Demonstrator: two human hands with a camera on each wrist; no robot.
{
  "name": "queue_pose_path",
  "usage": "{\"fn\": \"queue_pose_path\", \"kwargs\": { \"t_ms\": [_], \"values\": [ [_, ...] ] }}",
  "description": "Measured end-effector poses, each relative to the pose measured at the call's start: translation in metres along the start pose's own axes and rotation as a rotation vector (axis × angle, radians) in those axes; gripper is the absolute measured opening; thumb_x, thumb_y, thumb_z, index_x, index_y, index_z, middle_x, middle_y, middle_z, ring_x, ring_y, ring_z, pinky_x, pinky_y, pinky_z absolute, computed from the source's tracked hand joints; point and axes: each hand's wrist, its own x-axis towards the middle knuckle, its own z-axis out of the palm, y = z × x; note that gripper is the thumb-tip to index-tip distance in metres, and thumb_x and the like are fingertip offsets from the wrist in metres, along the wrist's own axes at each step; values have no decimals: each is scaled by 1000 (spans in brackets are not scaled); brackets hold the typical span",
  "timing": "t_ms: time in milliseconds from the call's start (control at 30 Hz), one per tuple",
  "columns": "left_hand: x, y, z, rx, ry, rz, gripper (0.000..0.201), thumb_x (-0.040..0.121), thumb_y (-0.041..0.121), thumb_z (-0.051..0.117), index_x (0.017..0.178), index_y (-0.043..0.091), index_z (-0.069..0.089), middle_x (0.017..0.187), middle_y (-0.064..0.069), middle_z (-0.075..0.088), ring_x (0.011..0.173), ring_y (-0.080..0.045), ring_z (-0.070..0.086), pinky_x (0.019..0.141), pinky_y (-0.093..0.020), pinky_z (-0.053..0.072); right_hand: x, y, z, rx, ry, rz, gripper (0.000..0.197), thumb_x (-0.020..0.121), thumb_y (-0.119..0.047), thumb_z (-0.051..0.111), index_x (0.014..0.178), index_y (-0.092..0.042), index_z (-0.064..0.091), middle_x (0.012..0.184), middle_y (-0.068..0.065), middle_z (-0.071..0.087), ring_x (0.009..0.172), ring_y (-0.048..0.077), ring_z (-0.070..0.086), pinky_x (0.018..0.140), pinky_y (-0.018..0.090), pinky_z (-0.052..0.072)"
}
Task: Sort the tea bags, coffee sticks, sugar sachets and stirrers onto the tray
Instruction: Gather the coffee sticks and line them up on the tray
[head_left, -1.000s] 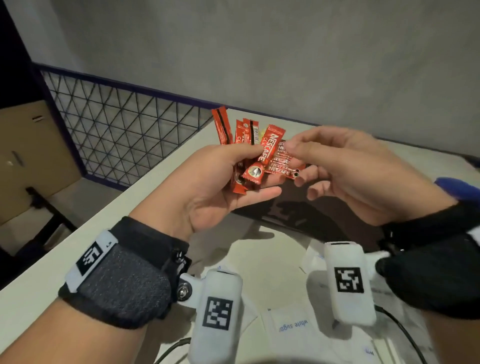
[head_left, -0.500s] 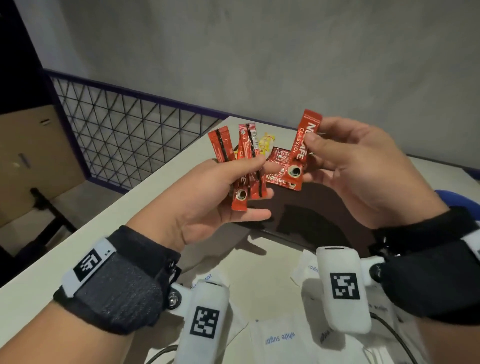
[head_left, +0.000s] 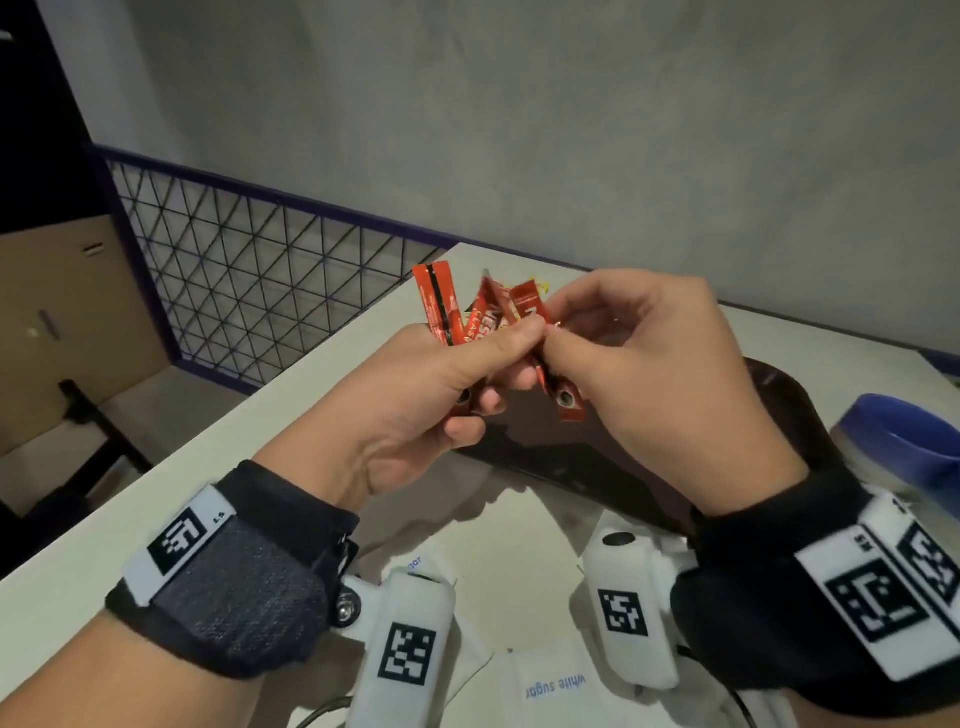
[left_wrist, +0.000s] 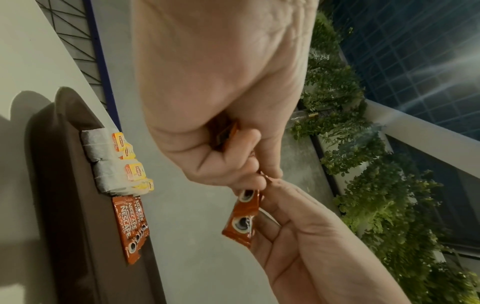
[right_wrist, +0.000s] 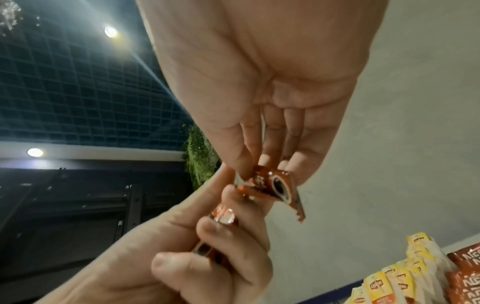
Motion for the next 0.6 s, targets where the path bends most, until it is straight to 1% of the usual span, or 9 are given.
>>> {"fn": "queue_pose_path", "kwargs": {
  "t_ms": [67, 133, 200, 267, 367, 400, 467, 533, 600],
  "values": [
    [0, 1, 1, -32, -27, 2, 25, 81, 32, 78, 99, 15, 77, 76, -5, 68, 55, -6, 46, 35, -11, 30, -2, -2, 2, -3, -6, -10, 6, 88, -21, 74, 90, -25, 78, 77, -6, 76, 74, 10, 73, 71, 42, 62],
    [-1, 2, 1, -61, -48, 1, 27, 82, 32, 76, 103, 14, 76, 79, -5, 70, 57, -6, 46, 35, -10, 29, -2, -5, 0, 75, -28, -8, 9, 91, -18, 74, 94, -25, 79, 81, -5, 77, 79, 12, 74, 77, 45, 61],
    [-1, 4, 0, -98, -55, 1, 37, 83, 32, 75, 115, 11, 75, 80, -3, 70, 57, -5, 46, 35, -9, 30, -2, -7, -4, 206, -100, 21, 13, 91, -11, 73, 96, -21, 79, 84, 0, 79, 82, 19, 76, 83, 52, 60],
    [-1, 4, -1, -134, -54, 4, 39, 81, 32, 75, 114, 11, 74, 78, 1, 67, 56, -4, 46, 35, -10, 31, -1, -8, -8, 276, -182, 32, 19, 88, -4, 75, 99, -19, 79, 89, 6, 79, 87, 30, 75, 86, 58, 57],
    [1, 2, 0, -135, -41, 20, 44, 81, 32, 76, 119, 9, 72, 81, -1, 69, 52, -3, 44, 35, -10, 32, 1, -3, -10, 280, -201, 31, 23, 88, -2, 75, 105, -17, 78, 94, 8, 78, 92, 31, 74, 86, 55, 59],
    [2, 2, 0, -131, -34, 25, 41, 83, 32, 75, 117, 9, 72, 81, -3, 69, 51, -3, 44, 35, -11, 32, 3, 0, -11, 293, -175, 45, 22, 88, -1, 74, 105, -16, 78, 94, 8, 78, 92, 29, 75, 85, 50, 60],
    [3, 0, -1, -143, -33, 27, 26, 87, 30, 74, 104, 10, 72, 77, -3, 65, 47, -3, 43, 35, -12, 33, 5, 4, -12, 349, -114, 99, 20, 90, 0, 72, 103, -13, 77, 95, 10, 78, 92, 28, 75, 83, 44, 61],
    [3, 0, -1, -163, -24, 27, 17, 88, 29, 74, 89, 12, 69, 72, -2, 59, 46, -3, 42, 34, -12, 33, 5, 6, -13, 418, -98, 153, 20, 89, 3, 71, 103, -10, 76, 97, 17, 76, 93, 32, 75, 81, 42, 61],
    [3, 1, 0, -167, -20, 36, 16, 89, 27, 74, 83, 13, 67, 69, -1, 56, 46, -3, 42, 33, -12, 32, 5, 6, -13, 460, -104, 183, 19, 89, 3, 70, 102, -9, 75, 98, 21, 75, 93, 33, 75, 80, 42, 61]
  ]
}}
